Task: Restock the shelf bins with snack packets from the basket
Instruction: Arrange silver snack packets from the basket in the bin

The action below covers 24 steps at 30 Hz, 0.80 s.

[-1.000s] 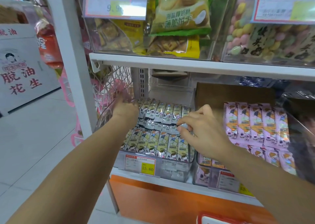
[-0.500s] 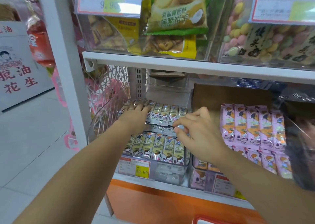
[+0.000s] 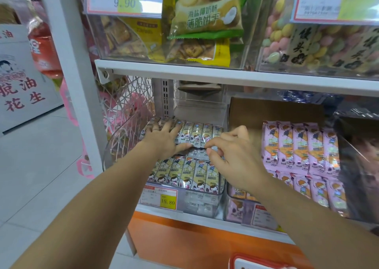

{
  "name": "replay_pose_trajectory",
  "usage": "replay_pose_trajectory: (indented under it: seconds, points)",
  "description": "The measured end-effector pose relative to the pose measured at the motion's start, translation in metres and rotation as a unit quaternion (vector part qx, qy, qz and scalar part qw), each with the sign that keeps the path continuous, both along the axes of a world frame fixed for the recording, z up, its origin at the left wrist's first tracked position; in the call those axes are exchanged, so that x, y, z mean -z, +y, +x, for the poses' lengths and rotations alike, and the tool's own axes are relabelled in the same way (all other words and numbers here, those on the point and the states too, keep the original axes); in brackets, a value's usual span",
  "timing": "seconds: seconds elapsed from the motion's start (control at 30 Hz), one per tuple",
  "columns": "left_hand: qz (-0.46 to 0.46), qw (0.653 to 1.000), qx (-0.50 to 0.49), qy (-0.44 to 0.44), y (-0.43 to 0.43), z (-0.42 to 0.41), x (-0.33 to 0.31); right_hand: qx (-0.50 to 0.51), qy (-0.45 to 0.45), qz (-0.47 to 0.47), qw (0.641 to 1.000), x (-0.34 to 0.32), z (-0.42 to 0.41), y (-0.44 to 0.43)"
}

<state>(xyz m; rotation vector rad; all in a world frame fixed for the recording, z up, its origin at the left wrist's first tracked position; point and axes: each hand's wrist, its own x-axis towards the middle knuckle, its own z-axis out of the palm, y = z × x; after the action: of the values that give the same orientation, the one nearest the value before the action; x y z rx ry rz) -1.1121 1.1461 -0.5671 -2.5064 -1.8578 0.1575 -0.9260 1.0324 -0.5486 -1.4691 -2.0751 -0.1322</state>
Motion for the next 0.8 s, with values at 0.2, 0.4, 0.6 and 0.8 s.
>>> replay_pose_trajectory:
  seconds: [0.2,0.4,0.6,0.8]
  points:
    - [0.01,1.0,-0.011,-0.019,-0.003,0.006,0.005,-0.005,0.014,0.021,1.0,0.004,0.0,0.001]
    - [0.015,0.996,0.058,-0.068,-0.014,0.031,-0.003,-0.008,0.029,0.046,0.999,0.005,0.0,0.003]
    - [0.008,0.992,0.105,0.071,-0.015,0.044,-0.012,-0.018,0.038,0.046,0.998,0.008,0.002,0.004]
    - [-0.027,0.993,0.081,0.084,-0.016,0.059,-0.026,-0.015,0.053,0.053,0.997,0.009,0.001,0.004]
